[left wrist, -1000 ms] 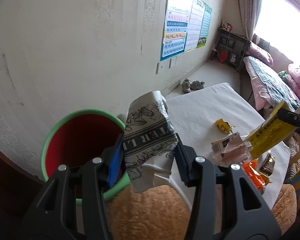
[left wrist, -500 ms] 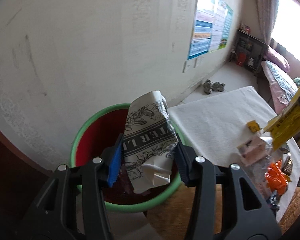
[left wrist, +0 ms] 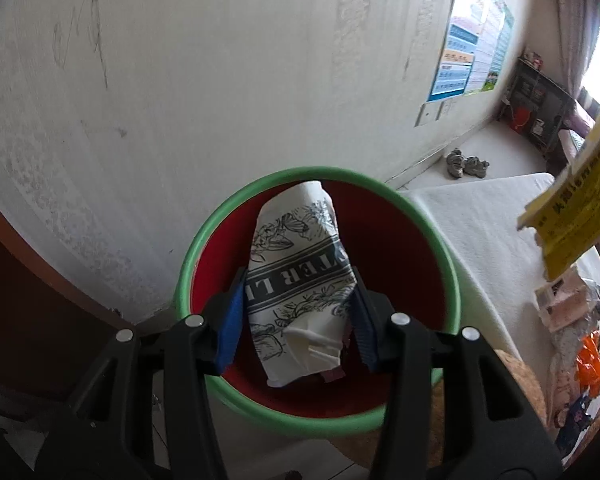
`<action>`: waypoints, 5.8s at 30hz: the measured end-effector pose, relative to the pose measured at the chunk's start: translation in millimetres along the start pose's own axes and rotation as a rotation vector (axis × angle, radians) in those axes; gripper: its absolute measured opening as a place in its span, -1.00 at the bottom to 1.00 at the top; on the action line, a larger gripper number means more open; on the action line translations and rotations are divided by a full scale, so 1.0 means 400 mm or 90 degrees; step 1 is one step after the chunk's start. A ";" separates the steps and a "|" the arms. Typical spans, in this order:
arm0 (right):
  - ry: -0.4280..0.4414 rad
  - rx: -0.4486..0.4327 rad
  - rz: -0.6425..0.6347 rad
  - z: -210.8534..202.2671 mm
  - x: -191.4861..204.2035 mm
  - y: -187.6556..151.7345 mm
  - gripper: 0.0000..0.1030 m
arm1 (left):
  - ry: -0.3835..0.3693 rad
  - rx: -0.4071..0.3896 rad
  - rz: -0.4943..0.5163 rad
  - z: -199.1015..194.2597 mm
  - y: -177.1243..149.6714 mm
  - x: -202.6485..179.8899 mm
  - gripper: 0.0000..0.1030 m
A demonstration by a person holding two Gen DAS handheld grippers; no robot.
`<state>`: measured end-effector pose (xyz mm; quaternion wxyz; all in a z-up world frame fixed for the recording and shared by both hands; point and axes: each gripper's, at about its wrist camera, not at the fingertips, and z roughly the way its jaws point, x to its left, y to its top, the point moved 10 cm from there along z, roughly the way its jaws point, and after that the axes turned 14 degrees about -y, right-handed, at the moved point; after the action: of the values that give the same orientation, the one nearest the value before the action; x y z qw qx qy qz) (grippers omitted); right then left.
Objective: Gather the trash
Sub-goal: 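Drop the newspaper wrapper and yellow carton into the bucket, opening both tools, then grasp a pink paper wrapper with the left tool while the right tool grasps the blue-white bag, then carry both items over the bucket and open both tools to release them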
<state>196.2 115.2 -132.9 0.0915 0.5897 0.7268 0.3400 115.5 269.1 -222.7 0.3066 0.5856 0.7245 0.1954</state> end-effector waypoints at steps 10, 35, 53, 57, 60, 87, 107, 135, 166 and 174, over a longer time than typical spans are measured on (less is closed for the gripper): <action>0.012 0.031 -0.034 0.090 0.114 -0.003 0.13 | 0.004 0.012 -0.032 0.040 0.005 0.038 -0.10; -0.248 -0.019 0.094 -0.180 -0.453 -0.242 0.42 | -0.164 0.046 0.096 0.010 -0.066 -0.409 0.46; -0.284 -0.019 0.278 -0.314 -0.743 -0.408 0.42 | -0.273 0.205 0.094 0.235 -0.166 -0.775 0.46; -0.308 -0.026 0.279 -0.326 -0.783 -0.406 0.42 | -0.275 0.197 0.105 0.238 -0.165 -0.781 0.12; -0.322 -0.015 0.275 -0.321 -0.826 -0.399 0.42 | -0.264 0.172 0.155 0.207 -0.146 -0.793 -0.19; -0.332 0.092 0.114 -0.083 -0.941 -0.331 -0.78 | -0.236 0.088 0.093 0.020 -0.122 -0.647 -0.25; -0.376 0.074 0.283 -0.111 -1.008 -0.311 0.38 | -0.228 0.079 0.073 0.016 -0.115 -0.599 -0.24; -0.219 -0.119 0.082 -0.324 -0.523 -0.147 -0.14 | -0.173 -0.034 0.110 -0.101 0.025 -0.510 -0.24; -0.093 -0.022 -0.124 -0.016 -0.050 -0.134 -0.11 | -0.036 -0.082 -0.004 -0.138 0.073 -0.079 -0.24; -0.066 0.009 -0.225 0.079 0.068 -0.150 -0.09 | -0.010 -0.059 -0.031 -0.091 0.056 0.001 -0.24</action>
<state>157.5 148.1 -185.5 0.1828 0.4699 0.8161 0.2824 107.4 277.6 -181.7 0.3436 0.5542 0.7265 0.2169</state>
